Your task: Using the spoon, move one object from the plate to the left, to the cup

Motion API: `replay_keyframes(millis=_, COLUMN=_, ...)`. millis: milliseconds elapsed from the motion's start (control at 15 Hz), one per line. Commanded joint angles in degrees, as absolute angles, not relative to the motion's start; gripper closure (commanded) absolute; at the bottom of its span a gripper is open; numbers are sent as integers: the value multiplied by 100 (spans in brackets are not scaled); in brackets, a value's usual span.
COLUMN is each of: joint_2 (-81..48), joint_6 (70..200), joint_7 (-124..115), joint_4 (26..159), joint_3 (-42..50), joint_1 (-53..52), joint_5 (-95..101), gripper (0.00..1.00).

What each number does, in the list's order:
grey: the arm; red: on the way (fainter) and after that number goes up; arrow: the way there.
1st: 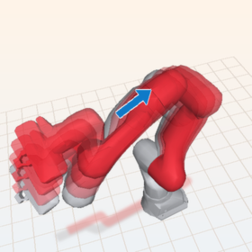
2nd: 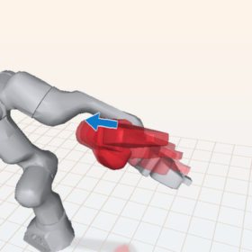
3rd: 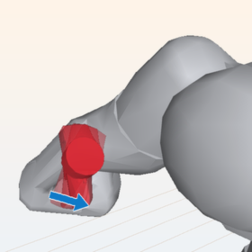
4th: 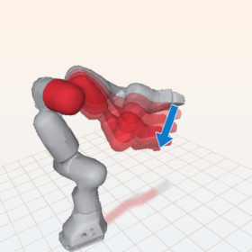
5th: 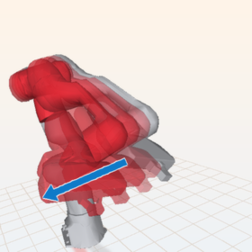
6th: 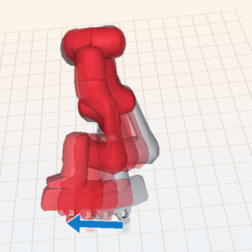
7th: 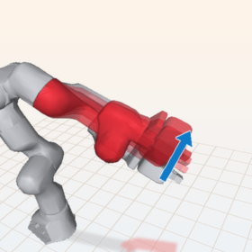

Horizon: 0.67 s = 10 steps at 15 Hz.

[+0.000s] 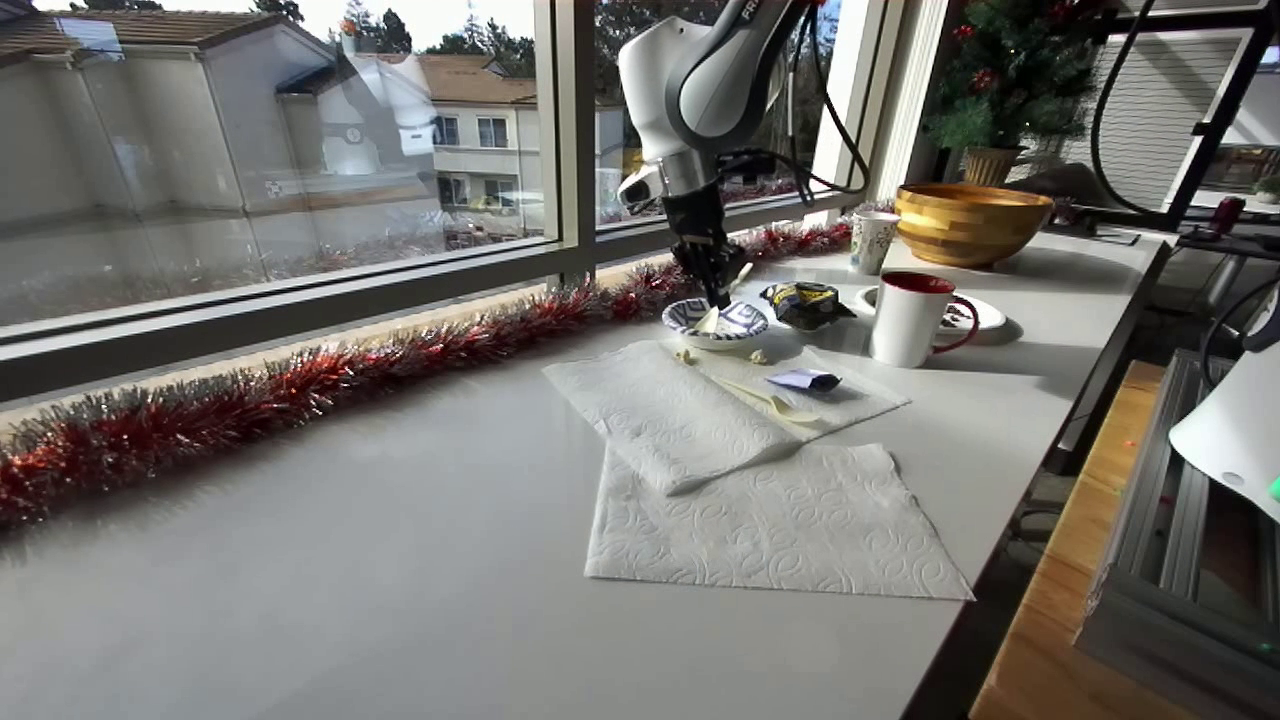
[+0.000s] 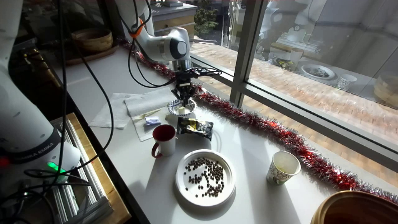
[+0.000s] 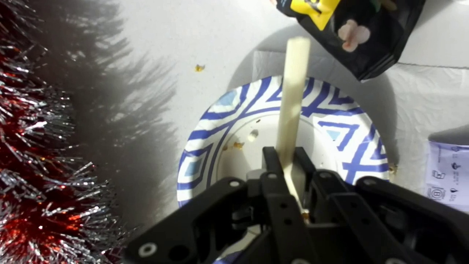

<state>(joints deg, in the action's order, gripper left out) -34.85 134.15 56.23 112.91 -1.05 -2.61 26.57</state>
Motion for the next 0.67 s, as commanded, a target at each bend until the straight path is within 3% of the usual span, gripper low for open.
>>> replay_keyframes(millis=0, joint_2=-3245, joint_6=13613, joint_7=5828, joint_4=11655, joint_3=-152, joint_1=-167, joint_5=2854, gripper=97)
replay_keyframes(millis=600, joint_2=-3114, joint_6=13836, joint_7=6192, joint_4=11905, joint_3=-156, joint_1=-164, joint_5=2907, gripper=97)
